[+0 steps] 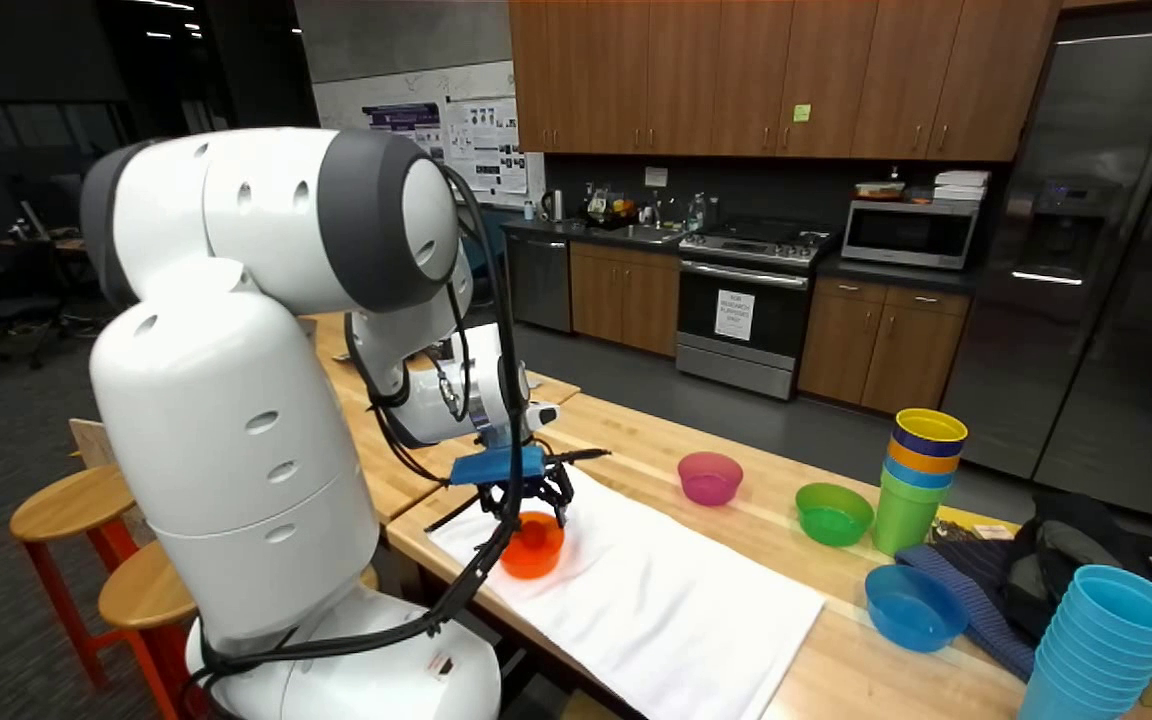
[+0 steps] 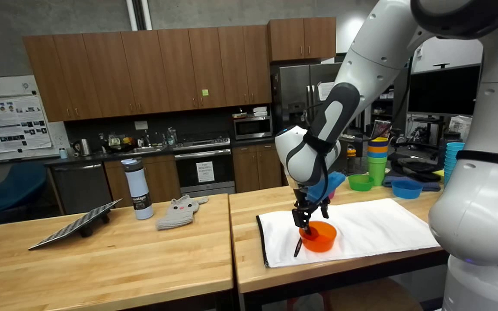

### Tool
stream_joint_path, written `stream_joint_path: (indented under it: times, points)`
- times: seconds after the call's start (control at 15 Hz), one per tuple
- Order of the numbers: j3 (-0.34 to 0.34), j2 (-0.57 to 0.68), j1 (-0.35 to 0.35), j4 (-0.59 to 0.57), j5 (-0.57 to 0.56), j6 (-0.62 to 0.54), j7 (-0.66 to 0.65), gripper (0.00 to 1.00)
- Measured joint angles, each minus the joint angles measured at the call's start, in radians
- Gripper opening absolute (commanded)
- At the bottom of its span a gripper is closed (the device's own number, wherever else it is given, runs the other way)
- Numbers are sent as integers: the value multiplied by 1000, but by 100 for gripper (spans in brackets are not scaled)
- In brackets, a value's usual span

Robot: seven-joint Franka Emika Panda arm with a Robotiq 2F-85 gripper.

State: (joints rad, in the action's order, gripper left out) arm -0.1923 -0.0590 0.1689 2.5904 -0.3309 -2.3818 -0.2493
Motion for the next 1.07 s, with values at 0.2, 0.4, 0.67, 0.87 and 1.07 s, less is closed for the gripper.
stream_joint_path:
  times: [0.2,0.4,0.67,0.87,1.07]
  points:
    - [12,18,-9,-1,3,-30,27,97]
    - [18,35,-13,-4,4,-47,45,98]
    - [12,43,-5,-23,3,-30,54,100]
    - [1,43,6,-48,2,14,56,100]
    - [-5,43,10,-63,3,53,57,77]
